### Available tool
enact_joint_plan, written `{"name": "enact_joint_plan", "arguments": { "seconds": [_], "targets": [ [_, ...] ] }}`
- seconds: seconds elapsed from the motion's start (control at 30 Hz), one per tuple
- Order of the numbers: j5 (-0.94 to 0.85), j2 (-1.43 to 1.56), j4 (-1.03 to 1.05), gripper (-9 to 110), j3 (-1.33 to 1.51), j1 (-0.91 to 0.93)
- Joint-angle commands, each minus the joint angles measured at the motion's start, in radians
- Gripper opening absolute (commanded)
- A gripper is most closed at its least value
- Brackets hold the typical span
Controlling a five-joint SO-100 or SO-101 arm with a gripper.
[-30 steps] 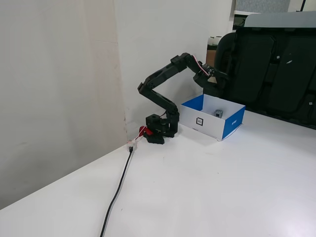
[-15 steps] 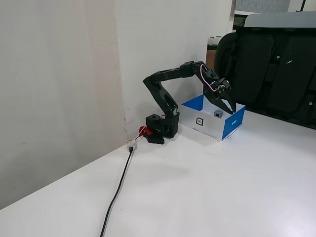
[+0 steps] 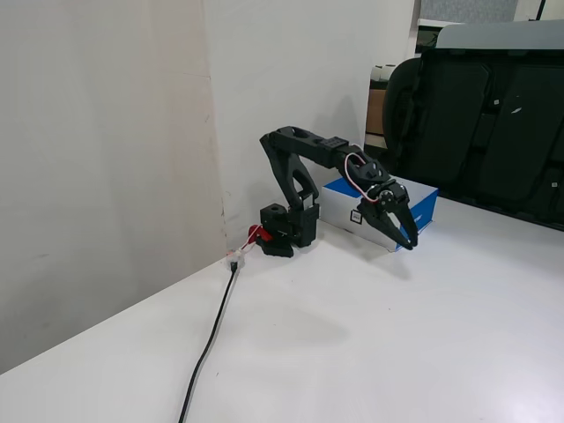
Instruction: Pick the gray block and keep it in the box.
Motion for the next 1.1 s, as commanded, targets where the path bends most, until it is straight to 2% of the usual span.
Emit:
{"name": "enact_joint_plan", "arguments": {
  "seconds": [0.0,0.23,0.47,0.53,0.73,1.07],
  "targets": [
    [-0.018,0.075,-0.089,0,0.061,-0.021],
    [-0.054,0.451,-0.146,0,0.351,-0.08],
    [-0.058,0.578,-0.109,0,0.497,-0.058],
    [-0.071,0.704,-0.083,0,0.551,-0.055],
    [-0.12,1.376,0.252,0,0.742,-0.084],
    [-0.124,1.379,0.282,0,0.741,-0.046]
  ]
}}
